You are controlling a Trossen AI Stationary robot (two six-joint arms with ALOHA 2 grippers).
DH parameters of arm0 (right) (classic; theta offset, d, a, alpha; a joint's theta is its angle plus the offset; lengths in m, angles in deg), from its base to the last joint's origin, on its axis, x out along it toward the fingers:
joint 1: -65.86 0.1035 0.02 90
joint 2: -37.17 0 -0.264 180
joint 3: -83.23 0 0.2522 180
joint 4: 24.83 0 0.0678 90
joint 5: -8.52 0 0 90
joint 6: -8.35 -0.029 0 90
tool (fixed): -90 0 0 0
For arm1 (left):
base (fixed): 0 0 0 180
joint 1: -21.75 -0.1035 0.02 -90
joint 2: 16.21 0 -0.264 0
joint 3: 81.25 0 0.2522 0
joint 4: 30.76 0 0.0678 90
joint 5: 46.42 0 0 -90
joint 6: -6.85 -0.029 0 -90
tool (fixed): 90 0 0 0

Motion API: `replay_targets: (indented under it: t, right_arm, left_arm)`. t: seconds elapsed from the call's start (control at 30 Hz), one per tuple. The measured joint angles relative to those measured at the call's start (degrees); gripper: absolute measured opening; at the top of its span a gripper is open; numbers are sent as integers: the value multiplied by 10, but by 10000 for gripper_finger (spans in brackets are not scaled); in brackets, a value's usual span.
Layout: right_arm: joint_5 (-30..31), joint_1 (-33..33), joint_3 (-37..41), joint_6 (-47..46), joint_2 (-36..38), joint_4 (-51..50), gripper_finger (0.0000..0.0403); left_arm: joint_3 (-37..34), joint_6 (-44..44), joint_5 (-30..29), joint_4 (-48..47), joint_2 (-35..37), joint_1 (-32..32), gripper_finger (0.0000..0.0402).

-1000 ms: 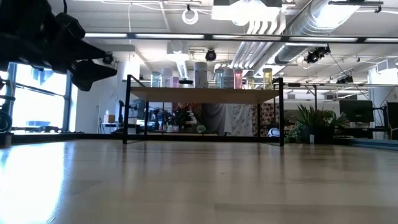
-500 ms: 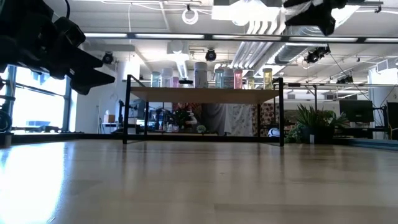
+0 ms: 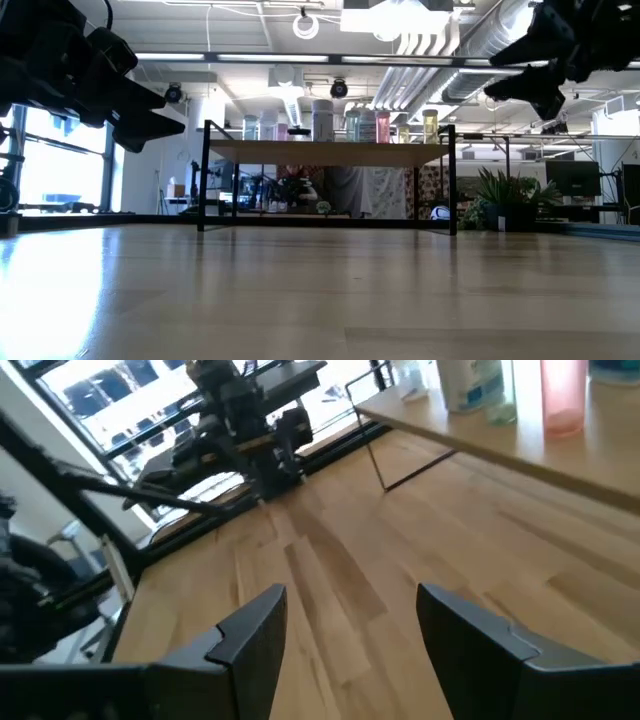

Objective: Pick and place medicine bottles onto shelf by color
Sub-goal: Return to Home Position

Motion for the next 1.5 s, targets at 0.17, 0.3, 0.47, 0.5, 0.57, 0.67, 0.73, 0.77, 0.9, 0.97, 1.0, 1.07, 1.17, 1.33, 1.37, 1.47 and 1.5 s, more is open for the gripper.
replay_targets:
  t: [0.17,0.3,0.47,0.5,0.57,0.67,0.73,0.77,0.9,0.97,1.0,1.07,1.17,1.33,1.37,1.47,1.5]
  right_arm:
    - [-24,0,37,24,51,-2,215]
    - [-52,0,59,32,94,-3,215]
    - [-75,0,81,57,144,-4,215]
    - [-75,0,86,57,154,-4,215]
    - [-76,0,99,57,174,-6,215]
    - [-78,0,124,57,200,-6,215]
    - [-78,0,141,50,218,-7,215]
    - [-80,0,142,47,222,1,215]
    - [-79,0,143,61,228,15,215]
    - [-71,0,143,56,226,9,215]
    - [-61,0,143,45,226,-1,215]
    - [-50,-1,142,57,222,-1,215]
    - [-49,-2,142,115,222,-1,215]
    - [-49,-2,142,133,222,-1,215]
    - [-49,-2,142,129,222,-2,215]
    - [-49,-2,142,117,222,-2,215]
    - [-49,-2,142,117,222,-2,215]
  left_arm:
    - [0,0,0,0,0,0,284]
    - [0,0,0,0,0,0,284]
    - [0,0,0,0,0,0,284]
    - [0,0,0,0,0,0,284]
    - [0,0,0,0,0,0,284]
    - [0,0,0,0,0,0,284]
    - [0,0,0,0,0,0,284]
    - [0,0,0,0,0,0,284]
    - [0,0,0,0,0,0,284]
    - [0,0,0,0,0,0,284]
    - [0,0,0,1,0,0,284]
    - [0,0,0,0,0,0,284]
    - [0,0,0,1,0,0,284]
    - [0,0,0,0,0,0,284]
    - [0,0,0,0,0,0,284]
    - [0,0,0,0,0,0,284]
    - [0,0,0,0,0,0,284]
